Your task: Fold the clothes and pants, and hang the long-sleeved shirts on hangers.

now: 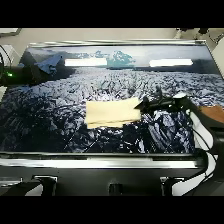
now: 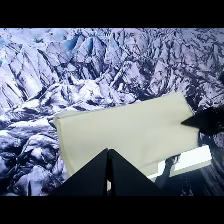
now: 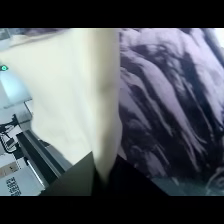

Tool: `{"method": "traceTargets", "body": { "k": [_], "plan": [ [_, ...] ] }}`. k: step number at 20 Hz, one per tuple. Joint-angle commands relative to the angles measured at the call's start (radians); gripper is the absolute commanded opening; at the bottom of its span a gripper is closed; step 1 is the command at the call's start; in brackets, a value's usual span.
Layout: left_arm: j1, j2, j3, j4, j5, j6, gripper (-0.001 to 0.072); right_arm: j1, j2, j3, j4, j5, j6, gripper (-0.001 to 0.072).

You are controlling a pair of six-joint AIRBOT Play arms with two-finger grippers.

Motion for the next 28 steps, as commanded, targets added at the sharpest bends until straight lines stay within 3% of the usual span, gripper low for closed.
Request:
{"method": "traceTargets", "body": {
  "k": [1, 4, 11, 19, 22, 25, 28],
  "plan": [
    [0.001, 0.000, 0.000, 0.000, 0.001, 0.010, 0.0021, -0.108, 0.078, 0.131, 0.027, 0.109, 0.035, 0.0039],
    [0.001, 0.000, 0.000, 0.000, 0.001, 0.023, 0.0022, -0.272, 0.182, 0.266, -0.066, 0.165, 0.173, 0.0039],
    [0.001, 0.000, 0.000, 0.000, 0.001, 0.028, 0.0022, -0.628, 0.346, 0.464, -0.292, 0.271, 0.387, 0.0039],
    [-0.005, 0.000, 0.000, 0.000, 0.000, 0.054, 0.0022, -0.923, 0.390, 0.547, -0.291, 0.297, 0.541, 0.0039],
    [-0.014, 0.001, 0.000, -0.001, 0.000, 0.061, 0.0022, -1.006, 0.402, 0.547, -0.300, 0.378, 0.584, 0.0039],
    [-0.018, 0.001, 0.000, -0.001, 0.000, 0.063, 0.0023, -1.083, 0.427, 0.547, -0.403, 0.470, 0.625, 0.0040],
    [-0.018, 0.001, 0.000, -0.001, 0.000, 0.064, 0.0023, -1.132, 0.457, 0.533, -0.636, 0.529, 0.629, 0.0041]
  ]
}}
